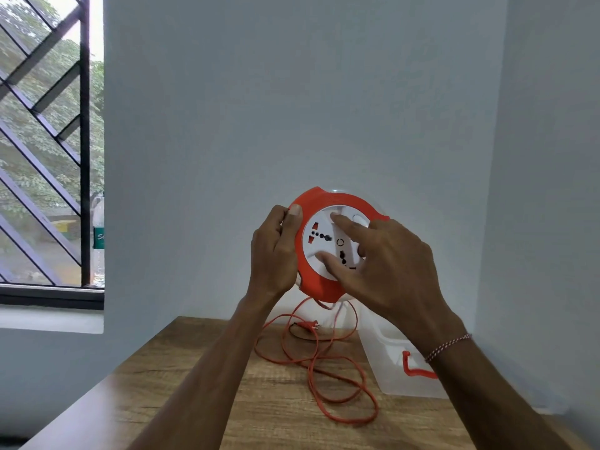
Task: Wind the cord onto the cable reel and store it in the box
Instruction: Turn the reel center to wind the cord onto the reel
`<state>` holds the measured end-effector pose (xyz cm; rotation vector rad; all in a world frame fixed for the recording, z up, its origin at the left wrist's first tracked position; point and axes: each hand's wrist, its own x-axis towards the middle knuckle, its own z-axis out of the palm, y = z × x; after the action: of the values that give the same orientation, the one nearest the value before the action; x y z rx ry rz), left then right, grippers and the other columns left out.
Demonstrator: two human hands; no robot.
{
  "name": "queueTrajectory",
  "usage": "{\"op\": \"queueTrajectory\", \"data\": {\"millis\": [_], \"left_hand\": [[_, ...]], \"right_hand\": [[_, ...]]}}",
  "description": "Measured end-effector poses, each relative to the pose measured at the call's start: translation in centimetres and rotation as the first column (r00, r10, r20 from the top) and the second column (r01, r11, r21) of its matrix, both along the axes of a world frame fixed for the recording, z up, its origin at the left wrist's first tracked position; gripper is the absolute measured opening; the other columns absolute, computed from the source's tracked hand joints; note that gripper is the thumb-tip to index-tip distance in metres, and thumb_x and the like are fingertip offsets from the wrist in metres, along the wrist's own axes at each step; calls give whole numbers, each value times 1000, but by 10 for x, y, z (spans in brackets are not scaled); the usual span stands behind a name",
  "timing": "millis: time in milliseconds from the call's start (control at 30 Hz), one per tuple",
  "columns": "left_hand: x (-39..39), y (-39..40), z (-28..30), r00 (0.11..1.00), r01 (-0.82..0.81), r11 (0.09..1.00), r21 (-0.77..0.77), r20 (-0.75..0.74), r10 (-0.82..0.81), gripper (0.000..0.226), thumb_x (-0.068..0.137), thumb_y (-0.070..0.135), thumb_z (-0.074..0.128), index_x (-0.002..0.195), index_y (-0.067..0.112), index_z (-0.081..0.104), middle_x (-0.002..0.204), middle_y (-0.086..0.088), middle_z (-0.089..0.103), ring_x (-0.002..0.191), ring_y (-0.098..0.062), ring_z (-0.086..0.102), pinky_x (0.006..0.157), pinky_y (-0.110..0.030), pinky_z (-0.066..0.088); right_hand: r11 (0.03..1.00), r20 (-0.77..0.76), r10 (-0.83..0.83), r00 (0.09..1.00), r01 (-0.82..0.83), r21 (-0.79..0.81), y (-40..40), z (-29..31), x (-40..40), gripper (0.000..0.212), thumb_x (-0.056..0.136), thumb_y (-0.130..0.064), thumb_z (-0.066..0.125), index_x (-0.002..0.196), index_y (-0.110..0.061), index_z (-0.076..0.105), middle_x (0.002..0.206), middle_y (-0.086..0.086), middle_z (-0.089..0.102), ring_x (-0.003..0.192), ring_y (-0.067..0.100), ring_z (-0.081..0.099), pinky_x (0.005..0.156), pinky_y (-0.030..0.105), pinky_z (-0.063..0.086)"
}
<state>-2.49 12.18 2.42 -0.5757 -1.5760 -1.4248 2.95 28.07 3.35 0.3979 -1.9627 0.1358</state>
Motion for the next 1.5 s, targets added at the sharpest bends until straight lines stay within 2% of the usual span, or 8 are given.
{"op": "queueTrajectory", "data": {"millis": [200, 300, 433, 633, 900, 1067, 1233, 1500], "left_hand": [[2, -2, 1, 1000, -5, 1000, 26, -11, 5, 19, 101, 37, 42, 90, 35, 56, 81, 25, 69, 72, -7, 70, 56, -14, 53], [1, -2, 1, 1000, -9, 999, 30, -13, 10, 19, 101, 38, 42, 90, 34, 57, 79, 21, 69, 72, -8, 70, 57, -16, 56], [0, -1, 0, 1000, -3, 1000, 29, -22, 4, 20, 101, 38, 42, 91, 32, 58, 78, 13, 69, 72, -10, 70, 59, -18, 56], [-1, 1, -2, 1000, -8, 1000, 16, -25, 9, 21, 100, 41, 42, 90, 32, 57, 80, 6, 69, 71, -15, 70, 60, -26, 60], [-1, 2, -2, 1000, -3, 1000, 9, -7, 3, 21, 100, 42, 42, 92, 32, 58, 83, 8, 70, 74, -14, 71, 62, -25, 60], [0, 4, -2, 1000, -3, 1000, 2, -8, 3, 19, 100, 40, 42, 90, 34, 57, 81, 10, 70, 72, -13, 71, 61, -25, 61], [0, 3, -3, 1000, -4, 1000, 15, -5, 4, 19, 100, 40, 42, 90, 34, 58, 80, 12, 70, 74, -12, 70, 61, -21, 59], [1, 3, -3, 1000, -22, 999, 24, -14, 22, 19, 101, 37, 42, 89, 36, 57, 80, 13, 67, 75, -10, 69, 62, -18, 58]], "right_hand": [[989, -139, 137, 981, -127, 79, 1, 5, 1, 39, 78, -35, 76, 113, -18, 69, 109, 11, 67, 98, 27, 56, 72, 36, 55], [964, -43, 151, 988, -138, 228, 4, 7, 2, 39, 61, -17, 89, 96, -21, 73, 119, 10, 65, 108, 31, 54, 78, 43, 55], [949, 107, 38, 994, -69, 306, 3, 4, 5, 56, 57, -26, 91, 108, -35, 71, 135, 7, 56, 120, 32, 46, 88, 49, 50], [971, 8, -12, 1000, 10, 239, 3, -2, -1, 67, 57, -36, 89, 120, -37, 65, 117, 14, 62, 104, 34, 54, 78, 44, 52], [999, 33, -44, 998, 44, -9, -1, 1, 0, 75, 80, -77, 40, 136, -29, 52, 108, 2, 72, 94, 24, 66, 80, 38, 57], [999, 36, 25, 999, -26, 23, 0, 3, 3, 61, 83, -60, 57, 128, -20, 59, 115, 4, 68, 99, 24, 58, 80, 35, 52], [982, 2, 146, 989, -145, 119, 4, 8, 6, 34, 74, -20, 80, 107, -21, 71, 118, 9, 66, 106, 28, 55, 78, 39, 54], [961, 145, -25, 989, -16, 275, 1, 7, 10, 63, 56, -25, 92, 113, -38, 69, 132, 8, 57, 116, 32, 47, 85, 45, 50]]}}
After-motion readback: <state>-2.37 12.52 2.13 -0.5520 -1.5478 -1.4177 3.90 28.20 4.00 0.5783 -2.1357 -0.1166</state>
